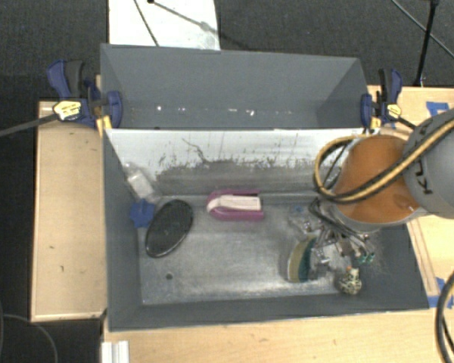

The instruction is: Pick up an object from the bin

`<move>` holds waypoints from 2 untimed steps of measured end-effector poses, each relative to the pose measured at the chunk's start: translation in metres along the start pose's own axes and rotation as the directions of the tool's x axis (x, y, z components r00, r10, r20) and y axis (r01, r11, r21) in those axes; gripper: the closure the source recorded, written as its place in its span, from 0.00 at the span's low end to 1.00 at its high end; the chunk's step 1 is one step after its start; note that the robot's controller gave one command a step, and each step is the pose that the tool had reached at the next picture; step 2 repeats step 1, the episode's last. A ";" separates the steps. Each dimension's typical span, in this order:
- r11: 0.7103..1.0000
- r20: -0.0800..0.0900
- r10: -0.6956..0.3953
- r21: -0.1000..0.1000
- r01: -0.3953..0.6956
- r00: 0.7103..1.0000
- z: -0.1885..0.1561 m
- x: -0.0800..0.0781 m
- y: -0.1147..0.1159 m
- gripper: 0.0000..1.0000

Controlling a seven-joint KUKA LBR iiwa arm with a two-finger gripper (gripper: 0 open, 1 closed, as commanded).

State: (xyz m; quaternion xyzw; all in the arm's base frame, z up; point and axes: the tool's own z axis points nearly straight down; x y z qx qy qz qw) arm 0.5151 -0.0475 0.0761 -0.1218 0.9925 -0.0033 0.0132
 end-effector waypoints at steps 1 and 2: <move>0.997 -0.014 -0.079 -0.007 0.079 0.997 -0.183 0.003 -0.005 1.00; 0.997 -0.014 -0.079 -0.007 0.079 0.997 -0.183 0.003 -0.005 1.00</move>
Offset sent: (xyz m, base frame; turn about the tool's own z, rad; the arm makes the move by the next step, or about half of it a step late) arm -0.0089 -0.0043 0.1778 -0.0816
